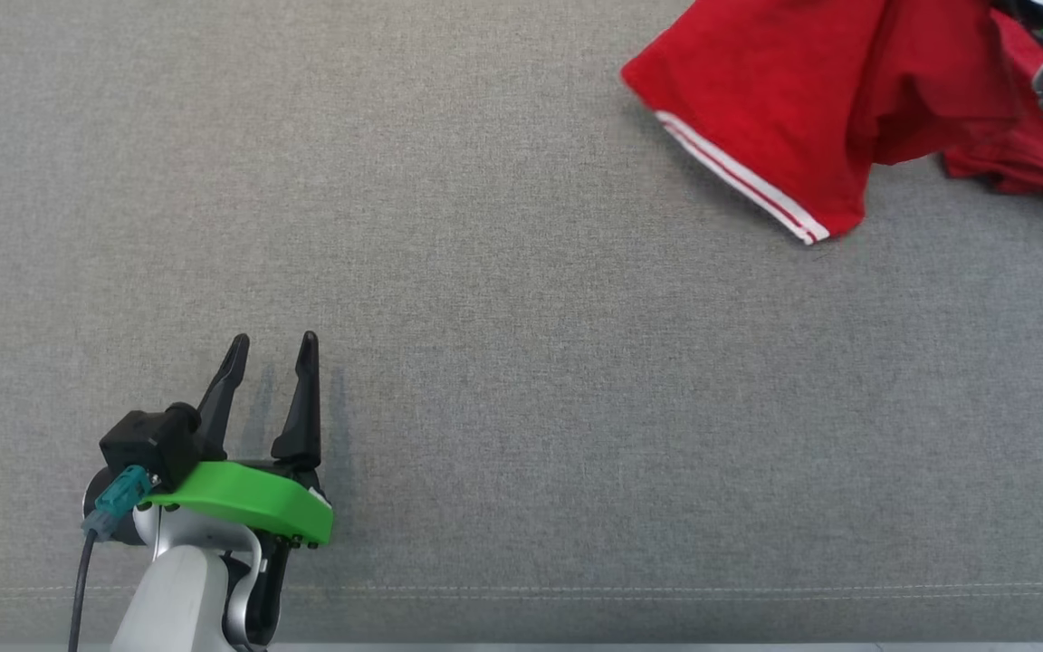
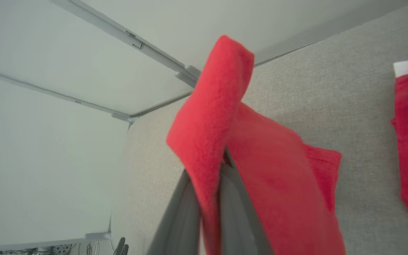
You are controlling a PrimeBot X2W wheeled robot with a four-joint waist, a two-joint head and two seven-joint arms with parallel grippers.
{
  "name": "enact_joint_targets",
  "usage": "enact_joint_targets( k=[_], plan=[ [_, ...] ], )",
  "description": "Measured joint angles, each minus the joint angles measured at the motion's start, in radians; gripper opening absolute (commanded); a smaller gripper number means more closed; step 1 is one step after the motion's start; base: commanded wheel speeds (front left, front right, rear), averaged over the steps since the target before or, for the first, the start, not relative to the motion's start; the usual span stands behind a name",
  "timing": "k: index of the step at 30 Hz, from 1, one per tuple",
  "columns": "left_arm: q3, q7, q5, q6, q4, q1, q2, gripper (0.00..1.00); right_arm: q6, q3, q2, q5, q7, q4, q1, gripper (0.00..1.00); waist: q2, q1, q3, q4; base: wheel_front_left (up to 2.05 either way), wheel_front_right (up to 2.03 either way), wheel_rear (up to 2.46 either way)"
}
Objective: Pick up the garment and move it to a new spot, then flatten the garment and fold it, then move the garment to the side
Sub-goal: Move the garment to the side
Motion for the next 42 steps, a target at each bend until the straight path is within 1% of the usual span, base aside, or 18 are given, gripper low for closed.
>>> enact_joint_targets(
  k=[3,6,10,16,19,25,27,31,33,37,42],
  plan=[
    [0.002,0.000,0.000,0.000,-0.004,0.000,0.000,1.00,-0.019,-0.033,-0.032,0.001,-0.026,0.026,0.000,0.00,0.0000,0.0000,0.017,-0.001,0.00,0.00,0.00],
    [0.002,0.000,0.000,0.000,-0.011,0.000,0.002,1.00,-0.030,-0.063,-0.055,0.010,-0.048,0.042,0.000,0.00,0.0000,0.0000,0.037,-0.003,0.00,0.00,0.00],
    [0.002,0.000,0.001,0.000,-0.020,-0.002,0.008,1.00,-0.031,-0.087,-0.083,0.011,-0.086,0.055,0.000,0.00,0.0000,0.0000,0.066,-0.005,0.00,0.00,0.00],
    [0.001,0.000,0.007,0.000,-0.033,-0.022,0.014,1.00,-0.027,-0.087,-0.135,-0.017,-0.139,0.059,0.000,0.00,0.0000,0.0000,0.111,-0.007,0.00,0.00,0.00],
    [-0.002,0.000,0.007,0.000,-0.036,-0.030,0.016,1.00,-0.019,-0.087,-0.154,-0.039,-0.170,0.060,-0.001,0.00,0.0000,0.0000,0.131,-0.009,0.00,0.00,0.00],
    [-0.019,0.000,0.007,0.000,-0.041,-0.046,0.018,1.00,0.000,-0.062,-0.217,-0.104,-0.211,0.059,-0.003,0.00,0.0000,0.0000,0.168,-0.010,0.00,0.00,0.00],
    [-0.022,0.000,0.007,0.000,-0.043,-0.052,0.018,1.00,0.002,-0.061,-0.232,-0.111,-0.225,0.059,-0.003,0.00,0.0000,0.0000,0.180,-0.010,0.00,0.00,0.00],
    [-0.021,-0.002,0.007,0.000,-0.044,-0.057,0.021,1.00,0.016,-0.062,-0.241,-0.110,-0.241,0.062,-0.002,0.00,0.0000,0.0000,0.196,-0.006,0.00,0.00,0.00],
    [-0.020,-0.005,0.007,-0.005,-0.044,-0.057,0.025,1.00,0.016,-0.065,-0.241,-0.107,-0.241,0.066,0.000,0.00,0.0000,0.0000,0.197,-0.005,0.00,0.00,0.00],
    [-0.016,-0.005,0.007,-0.005,-0.044,-0.057,0.028,1.00,0.034,-0.068,-0.249,-0.097,-0.241,0.068,0.017,0.00,0.0000,0.0000,0.197,-0.005,0.00,0.00,0.00],
    [0.005,-0.004,0.007,-0.005,-0.077,-0.062,0.028,1.00,0.042,-0.052,-0.291,-0.123,-0.278,0.069,0.062,0.00,0.0000,0.0000,0.198,-0.008,0.00,0.00,0.00]
  ],
)
